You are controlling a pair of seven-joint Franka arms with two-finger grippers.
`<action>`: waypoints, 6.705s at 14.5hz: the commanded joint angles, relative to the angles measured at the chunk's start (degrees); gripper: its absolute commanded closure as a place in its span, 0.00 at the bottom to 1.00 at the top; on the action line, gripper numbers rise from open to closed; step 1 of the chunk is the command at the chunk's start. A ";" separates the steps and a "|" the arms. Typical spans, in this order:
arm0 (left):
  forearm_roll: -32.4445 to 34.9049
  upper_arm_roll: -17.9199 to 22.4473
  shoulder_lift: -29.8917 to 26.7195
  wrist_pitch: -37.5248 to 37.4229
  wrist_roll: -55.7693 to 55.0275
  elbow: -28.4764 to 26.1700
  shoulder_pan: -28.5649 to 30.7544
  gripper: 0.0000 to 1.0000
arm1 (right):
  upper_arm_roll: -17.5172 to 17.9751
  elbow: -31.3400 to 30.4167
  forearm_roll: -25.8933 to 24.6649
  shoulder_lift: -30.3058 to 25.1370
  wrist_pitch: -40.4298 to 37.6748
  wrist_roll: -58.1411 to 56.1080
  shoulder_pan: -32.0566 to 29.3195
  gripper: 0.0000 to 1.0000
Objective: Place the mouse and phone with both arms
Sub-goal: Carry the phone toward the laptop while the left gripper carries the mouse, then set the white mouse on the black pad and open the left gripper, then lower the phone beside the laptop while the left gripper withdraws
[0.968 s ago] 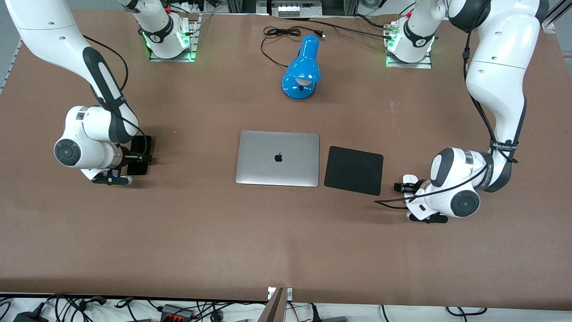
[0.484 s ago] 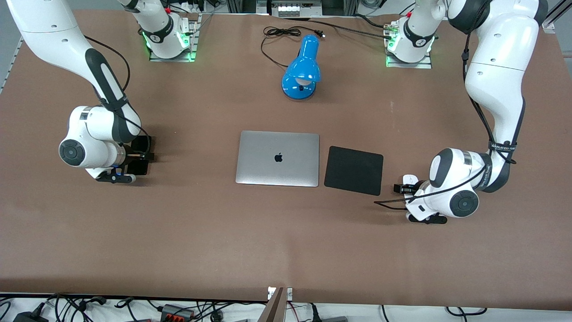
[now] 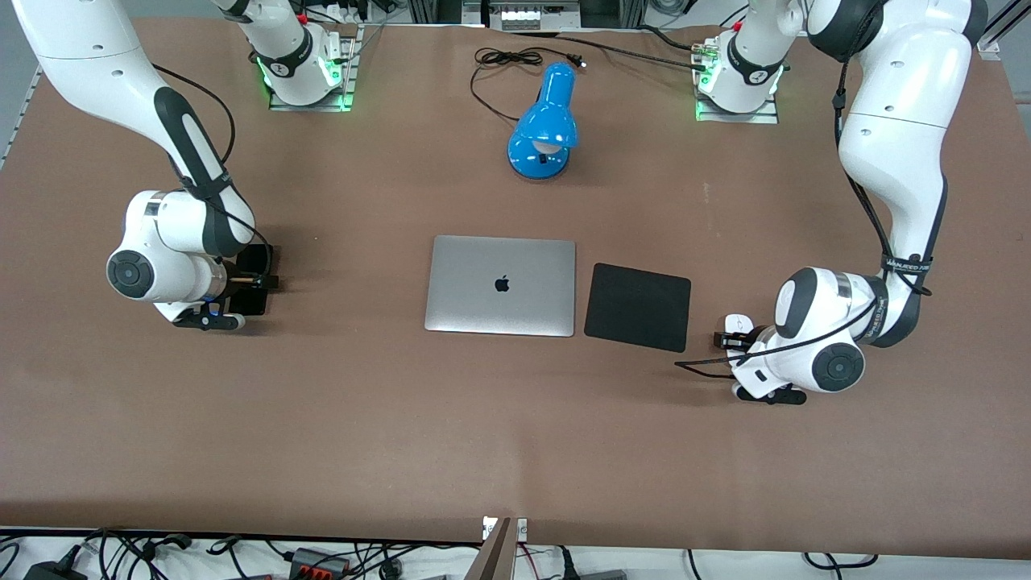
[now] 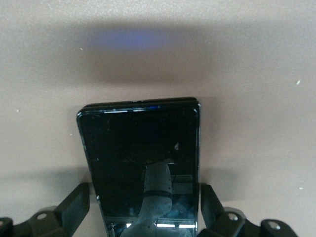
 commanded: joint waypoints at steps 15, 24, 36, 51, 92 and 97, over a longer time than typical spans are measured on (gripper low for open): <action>-0.17 -9.63 -2.71 -5.14 0.98 1.75 0.41 0.56 | 0.64 -0.60 0.48 -2.89 -3.93 -2.43 1.16 0.71; -0.88 -11.93 -1.31 -4.35 -13.18 1.31 -6.97 0.56 | 6.96 13.20 0.75 -2.90 -17.73 -1.46 2.03 0.76; 1.84 -11.40 1.42 -1.71 -13.53 0.52 -7.07 0.52 | 7.24 25.34 7.08 8.00 -15.71 25.51 18.20 0.76; 0.27 -12.71 -21.94 -19.97 -15.64 1.66 4.34 0.00 | 7.32 24.98 8.75 12.31 -10.08 26.49 20.85 0.72; -8.00 4.68 -42.27 -16.91 -7.38 -10.03 1.64 0.00 | 2.93 46.96 0.13 -5.70 -34.78 13.23 9.61 0.00; -8.00 4.51 -44.02 -18.76 -7.21 -10.46 1.64 0.00 | 4.85 46.96 0.40 -9.30 -34.78 4.09 1.62 0.00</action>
